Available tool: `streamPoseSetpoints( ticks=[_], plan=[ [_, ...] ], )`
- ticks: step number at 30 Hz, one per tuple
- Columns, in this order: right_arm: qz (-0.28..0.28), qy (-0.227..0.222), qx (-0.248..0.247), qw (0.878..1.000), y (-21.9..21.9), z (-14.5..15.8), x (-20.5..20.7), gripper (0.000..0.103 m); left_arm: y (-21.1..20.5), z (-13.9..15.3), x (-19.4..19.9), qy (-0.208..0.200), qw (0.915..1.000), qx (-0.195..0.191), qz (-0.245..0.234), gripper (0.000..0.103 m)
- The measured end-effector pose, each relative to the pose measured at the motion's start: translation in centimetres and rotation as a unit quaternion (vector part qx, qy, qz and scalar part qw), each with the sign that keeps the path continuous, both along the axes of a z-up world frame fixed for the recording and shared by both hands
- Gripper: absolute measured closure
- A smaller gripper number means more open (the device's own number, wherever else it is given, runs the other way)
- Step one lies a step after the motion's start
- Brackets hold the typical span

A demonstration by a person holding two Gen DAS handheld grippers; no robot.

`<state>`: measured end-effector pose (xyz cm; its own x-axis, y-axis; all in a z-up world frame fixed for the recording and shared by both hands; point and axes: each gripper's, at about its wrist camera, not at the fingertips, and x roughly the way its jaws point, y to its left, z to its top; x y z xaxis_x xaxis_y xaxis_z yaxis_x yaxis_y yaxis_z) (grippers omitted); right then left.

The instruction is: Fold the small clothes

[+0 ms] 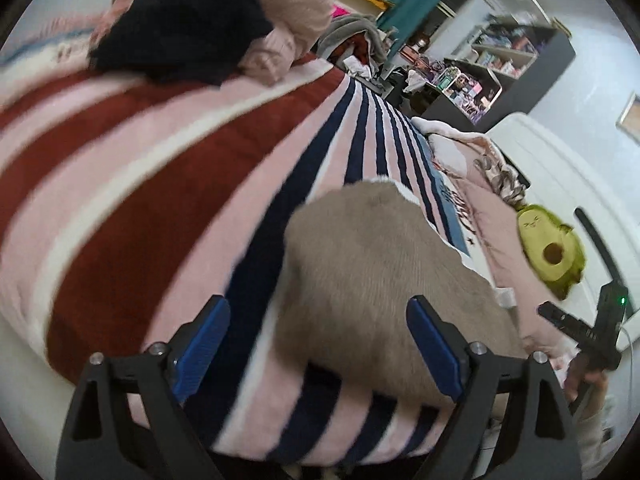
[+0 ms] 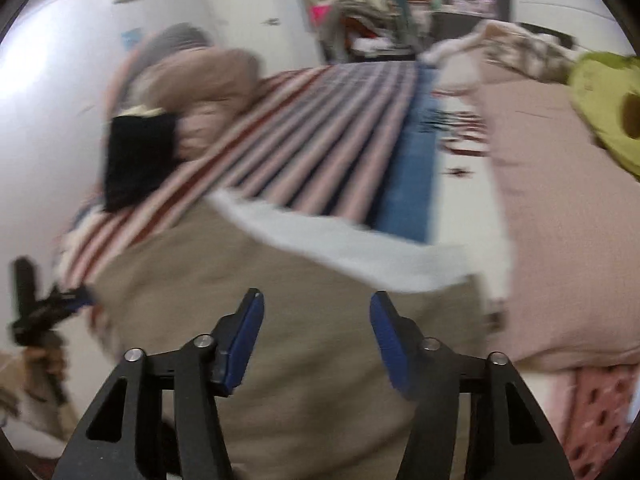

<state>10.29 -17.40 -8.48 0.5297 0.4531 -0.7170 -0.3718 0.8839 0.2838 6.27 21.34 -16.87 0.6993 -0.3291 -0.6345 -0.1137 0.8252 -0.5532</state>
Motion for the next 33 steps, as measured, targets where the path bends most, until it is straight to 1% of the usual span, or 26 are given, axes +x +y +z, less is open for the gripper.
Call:
streamPoseSetpoints(
  ticks=[1,2,3,4,6,8,10,12,14,17,19,20,21,22,24,26,28,30,33],
  plan=[
    [0.016,0.005,0.01,1.0,1.2,-0.2,-0.5,0.075,-0.1,-0.6,-0.2,0.004,0.9998,-0.019,-0.002,0.015],
    [0.034,0.01,0.023,0.999,2.6,-0.5,-1.1,0.08,-0.3,-1.3,-0.4,0.006,0.9991,-0.042,-0.007,0.015],
    [0.048,0.014,0.034,0.998,3.6,-0.9,-1.4,0.088,-0.6,-1.9,-0.4,0.006,0.9978,-0.064,-0.015,0.015],
    [0.061,0.02,0.041,0.997,5.0,-1.4,-1.8,0.093,-0.9,-2.3,-0.4,0.004,0.9964,-0.082,-0.022,0.015],
    [0.077,0.033,0.039,0.996,6.8,-2.4,-2.0,0.093,-1.6,-3.0,0.0,-0.001,0.9928,-0.114,-0.037,0.015],
    [0.09,0.043,0.03,0.995,8.2,-3.5,-2.0,0.093,-2.4,-3.3,0.7,-0.007,0.9898,-0.133,-0.051,0.015],
    [0.095,0.05,0.015,0.994,9.1,-4.4,-2.1,0.093,-3.2,-3.6,1.6,-0.004,0.9879,-0.142,-0.061,0.015],
    [0.089,0.066,0.004,0.994,9.3,-5.7,-1.9,0.093,-3.9,-3.9,2.5,-0.002,0.9856,-0.157,-0.061,0.015],
    [0.081,0.083,0.009,0.993,9.1,-6.7,-1.7,0.094,-4.4,-4.1,3.2,0.001,0.9864,-0.155,-0.057,0.015],
    [0.08,0.087,-0.003,0.993,9.4,-7.5,-1.8,0.095,-5.2,-3.6,4.3,-0.006,0.9884,-0.145,-0.046,0.016],
    [0.08,0.084,-0.011,0.993,9.8,-7.8,-1.7,0.095,-5.5,-3.3,4.9,-0.012,0.9903,-0.133,-0.04,0.029],
    [0.08,0.082,-0.013,0.993,10.0,-7.8,-1.8,0.095,-5.7,-3.2,5.2,-0.014,0.9911,-0.126,-0.04,0.048],
    [0.079,0.081,-0.014,0.994,10.4,-7.7,-1.8,0.094,-6.0,-3.1,5.7,-0.022,0.9905,-0.128,-0.046,0.064],
    [0.079,0.08,-0.014,0.994,10.6,-7.7,-1.9,0.094,-6.1,-2.9,5.9,-0.026,0.99,-0.13,-0.049,0.067],
    [0.078,0.082,-0.014,0.993,11.0,-7.6,-1.7,0.094,-6.4,-2.0,6.1,-0.043,0.991,-0.115,-0.052,0.075],
    [0.087,0.077,-0.018,0.993,11.9,-7.3,-2.0,0.094,-6.2,-0.9,5.5,-0.068,0.9914,-0.101,-0.049,0.078],
    [0.095,0.075,-0.019,0.992,12.8,-7.1,-2.1,0.095,-5.4,-0.1,4.9,-0.085,0.9908,-0.096,-0.045,0.079],
    [0.105,0.082,-0.006,0.991,14.0,-7.0,-1.8,0.096,-4.7,0.4,4.2,-0.098,0.9904,-0.089,-0.04,0.08],
    [0.13,0.092,0.024,0.987,16.7,-6.9,-1.5,0.096,-2.4,1.2,2.7,-0.119,0.9899,-0.076,-0.017,0.08]
  ],
)
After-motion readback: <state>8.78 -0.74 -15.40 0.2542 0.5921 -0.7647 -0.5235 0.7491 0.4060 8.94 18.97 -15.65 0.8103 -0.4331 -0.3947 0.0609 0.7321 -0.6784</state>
